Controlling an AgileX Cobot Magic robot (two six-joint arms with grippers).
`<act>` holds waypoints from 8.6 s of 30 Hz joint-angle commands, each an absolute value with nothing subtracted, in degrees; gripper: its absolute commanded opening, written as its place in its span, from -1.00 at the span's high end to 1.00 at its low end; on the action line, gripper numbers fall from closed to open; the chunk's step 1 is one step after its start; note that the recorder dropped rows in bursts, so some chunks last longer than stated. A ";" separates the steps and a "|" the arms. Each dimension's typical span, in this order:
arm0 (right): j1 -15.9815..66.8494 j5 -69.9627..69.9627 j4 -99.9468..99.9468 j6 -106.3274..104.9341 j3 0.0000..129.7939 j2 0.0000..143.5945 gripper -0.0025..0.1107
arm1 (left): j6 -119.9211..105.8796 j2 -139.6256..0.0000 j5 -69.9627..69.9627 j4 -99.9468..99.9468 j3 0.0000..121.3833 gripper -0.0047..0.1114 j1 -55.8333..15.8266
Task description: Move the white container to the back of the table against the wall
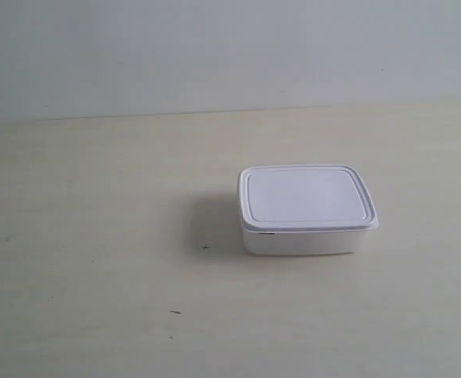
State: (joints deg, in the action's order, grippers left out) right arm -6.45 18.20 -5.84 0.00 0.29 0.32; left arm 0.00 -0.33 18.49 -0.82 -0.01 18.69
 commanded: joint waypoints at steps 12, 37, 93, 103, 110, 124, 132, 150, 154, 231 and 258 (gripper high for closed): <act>-6.67 0.50 -5.67 0.41 0.00 0.00 0.96 | 2.12 0.00 -4.12 -0.80 0.00 0.92 18.70; -4.95 -36.95 -5.42 48.51 0.00 0.00 0.96 | 57.69 -0.76 -24.97 -0.92 0.00 0.92 18.70; 28.33 10.67 22.47 44.98 23.97 39.99 0.96 | 119.00 -42.43 -27.05 -89.00 29.31 0.92 -1.03; 28.33 8.20 21.57 43.72 26.23 46.35 0.96 | 121.71 -46.91 -17.42 -99.95 37.53 0.92 -4.86; 28.33 12.30 17.26 35.83 33.20 56.41 0.96 | 121.71 -59.33 -14.56 -99.95 37.53 0.92 -14.23; 28.33 23.34 7.46 18.07 40.39 78.93 0.96 | 118.19 -91.04 -4.24 -99.95 46.19 0.92 -38.09; 28.33 15.82 7.59 18.18 40.39 86.43 0.96 | 118.33 -98.15 -7.26 -99.95 48.88 0.92 -38.09; 24.48 15.21 7.87 18.57 40.39 88.88 0.96 | 118.54 -109.86 -9.97 -99.95 59.72 0.92 -38.90; 24.48 15.95 7.87 18.57 40.39 88.86 0.96 | 118.54 -111.45 -10.34 -99.63 61.33 0.92 -38.90; 20.85 9.11 10.71 18.06 57.08 110.92 0.96 | 115.38 -123.42 -13.07 -99.95 75.81 0.92 -30.27; 17.35 5.53 12.35 18.06 57.08 110.92 0.96 | 115.51 -130.66 -12.60 -98.35 86.33 0.92 -30.27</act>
